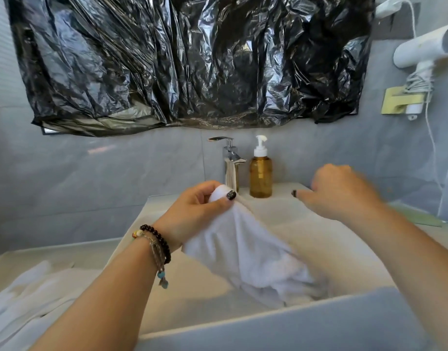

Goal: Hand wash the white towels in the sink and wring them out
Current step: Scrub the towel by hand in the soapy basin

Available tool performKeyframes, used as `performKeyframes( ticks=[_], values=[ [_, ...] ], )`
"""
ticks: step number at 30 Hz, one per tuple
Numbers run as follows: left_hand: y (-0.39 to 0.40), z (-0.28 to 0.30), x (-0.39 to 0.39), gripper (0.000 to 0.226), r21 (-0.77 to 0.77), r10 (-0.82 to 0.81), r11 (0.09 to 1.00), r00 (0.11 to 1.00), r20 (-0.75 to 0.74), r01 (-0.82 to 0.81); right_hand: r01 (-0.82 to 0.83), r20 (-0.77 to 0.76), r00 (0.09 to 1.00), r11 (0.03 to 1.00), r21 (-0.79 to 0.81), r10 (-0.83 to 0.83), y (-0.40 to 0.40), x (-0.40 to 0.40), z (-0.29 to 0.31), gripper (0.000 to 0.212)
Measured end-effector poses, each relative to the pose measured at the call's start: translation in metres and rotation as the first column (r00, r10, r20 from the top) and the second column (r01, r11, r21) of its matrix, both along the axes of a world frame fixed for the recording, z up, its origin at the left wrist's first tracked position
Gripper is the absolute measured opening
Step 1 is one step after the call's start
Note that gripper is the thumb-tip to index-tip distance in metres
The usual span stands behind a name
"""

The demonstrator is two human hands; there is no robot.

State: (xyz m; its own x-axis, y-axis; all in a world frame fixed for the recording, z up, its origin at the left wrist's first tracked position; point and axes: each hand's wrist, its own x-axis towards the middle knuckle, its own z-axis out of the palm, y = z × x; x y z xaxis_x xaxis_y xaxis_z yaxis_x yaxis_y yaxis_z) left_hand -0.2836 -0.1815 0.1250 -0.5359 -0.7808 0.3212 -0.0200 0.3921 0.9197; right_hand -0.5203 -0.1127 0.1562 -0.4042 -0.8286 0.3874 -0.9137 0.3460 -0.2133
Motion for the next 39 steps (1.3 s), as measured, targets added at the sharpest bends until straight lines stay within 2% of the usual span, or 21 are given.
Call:
performKeyframes(
  ticks=[1, 3, 5, 7, 8, 9, 10, 13, 15, 16, 18, 20, 23, 25, 28, 30, 33, 34, 36, 38, 39],
  values=[
    [0.002, 0.0, -0.001, 0.009, -0.007, -0.012, 1.0, 1.0, -0.018, 0.012, -0.155, 0.06, 0.985, 0.982, -0.109, 0.162, -0.007, 0.016, -0.001, 0.037],
    [0.003, 0.001, 0.001, 0.016, -0.012, -0.01, 1.0, 0.997, -0.079, 0.009, -0.506, 0.311, 0.79, 0.848, -0.158, 0.529, -0.025, 0.052, -0.008, 0.03],
    [0.0, 0.002, 0.006, 0.021, -0.017, 0.051, 0.998, 0.988, -0.147, -0.054, -0.65, 0.517, 0.601, 0.749, -0.127, 0.61, -0.041, 0.073, -0.02, 0.035],
    [-0.003, 0.003, 0.011, 0.021, -0.021, 0.143, 0.988, 0.972, -0.188, -0.15, -0.624, 0.633, 0.48, 0.744, -0.241, 0.608, -0.048, 0.069, -0.021, 0.04],
    [-0.003, 0.004, 0.013, 0.021, -0.013, 0.174, 0.984, 0.967, -0.187, -0.18, -0.562, 0.703, 0.365, 0.746, -0.357, 0.611, -0.051, 0.063, -0.019, 0.04],
    [-0.005, 0.005, 0.013, 0.021, -0.005, 0.18, 0.983, 0.97, -0.162, -0.184, -0.513, 0.718, 0.267, 0.726, -0.458, 0.643, -0.053, 0.057, -0.016, 0.038],
    [-0.004, 0.005, 0.013, 0.021, 0.013, 0.164, 0.986, 0.981, -0.101, -0.164, -0.489, 0.681, 0.239, 0.692, -0.531, 0.692, -0.053, 0.055, -0.012, 0.037],
    [-0.006, 0.001, 0.011, 0.039, -0.001, 0.113, 0.993, 0.963, 0.244, -0.116, -0.368, 0.502, 0.366, 0.618, -0.695, 0.783, -0.049, 0.053, 0.007, 0.034],
    [-0.009, -0.002, 0.01, 0.041, -0.044, 0.139, 0.99, 0.932, 0.336, -0.132, -0.157, 0.466, 0.43, 0.572, -0.805, 0.773, -0.046, 0.049, 0.025, 0.03],
    [-0.009, -0.002, 0.01, 0.037, -0.046, 0.122, 0.992, 0.955, 0.269, -0.114, -0.091, 0.457, 0.439, 0.545, -0.834, 0.773, -0.045, 0.046, 0.033, 0.033],
    [-0.008, 0.001, 0.009, 0.029, 0.034, 0.049, 0.998, 0.999, -0.017, -0.048, -0.086, 0.435, 0.517, 0.551, -0.83, 0.737, -0.047, 0.043, 0.037, 0.036],
    [-0.004, 0.007, 0.003, 0.033, 0.148, 0.03, 0.989, 0.967, -0.254, 0.008, -0.148, 0.409, 0.604, 0.601, -0.785, 0.684, -0.051, 0.051, 0.022, 0.038],
    [0.005, 0.007, -0.014, 0.031, 0.181, 0.151, 0.978, 0.953, -0.264, -0.105, -0.211, 0.355, 0.695, 0.65, -0.73, 0.625, -0.053, 0.073, -0.005, 0.049],
    [0.01, 0.011, -0.025, 0.024, 0.161, 0.187, 0.976, 0.941, -0.281, -0.146, -0.128, 0.484, 0.631, 0.696, -0.707, 0.607, -0.058, 0.076, -0.009, 0.05],
    [0.013, 0.03, -0.033, 0.027, 0.1, 0.194, 0.98, 0.909, -0.368, -0.169, 0.016, 0.758, 0.35, 0.805, -0.593, 0.551, -0.069, 0.072, -0.005, 0.036],
    [0.008, 0.036, -0.037, 0.031, 0.04, 0.174, 0.984, 0.904, -0.39, -0.172, -0.028, 0.82, 0.253, 0.851, -0.525, 0.514, -0.079, 0.073, -0.009, 0.053],
    [-0.001, 0.029, -0.039, 0.029, -0.056, 0.177, 0.977, 0.927, -0.332, -0.207, -0.234, 0.821, 0.061, 0.808, -0.541, 0.568, -0.088, 0.076, -0.024, 0.065],
    [-0.005, 0.028, -0.039, 0.028, -0.079, 0.188, 0.971, 0.928, -0.323, -0.224, -0.301, 0.824, 0.026, 0.79, -0.534, 0.567, -0.086, 0.076, -0.023, 0.067],
    [-0.01, 0.027, -0.039, 0.026, -0.085, 0.251, 0.951, 0.906, -0.341, -0.296, -0.371, 0.798, 0.06, 0.755, -0.54, 0.6, -0.085, 0.066, -0.02, 0.047],
    [-0.014, 0.025, -0.04, 0.027, -0.045, 0.346, 0.921, 0.865, -0.363, -0.387, -0.303, 0.753, 0.093, 0.738, -0.602, 0.652, -0.083, 0.055, -0.015, 0.025],
    [-0.015, 0.022, -0.041, 0.027, -0.012, 0.373, 0.915, 0.856, -0.359, -0.403, -0.261, 0.727, 0.099, 0.723, -0.64, 0.68, -0.081, 0.05, -0.013, 0.026]
  ],
)
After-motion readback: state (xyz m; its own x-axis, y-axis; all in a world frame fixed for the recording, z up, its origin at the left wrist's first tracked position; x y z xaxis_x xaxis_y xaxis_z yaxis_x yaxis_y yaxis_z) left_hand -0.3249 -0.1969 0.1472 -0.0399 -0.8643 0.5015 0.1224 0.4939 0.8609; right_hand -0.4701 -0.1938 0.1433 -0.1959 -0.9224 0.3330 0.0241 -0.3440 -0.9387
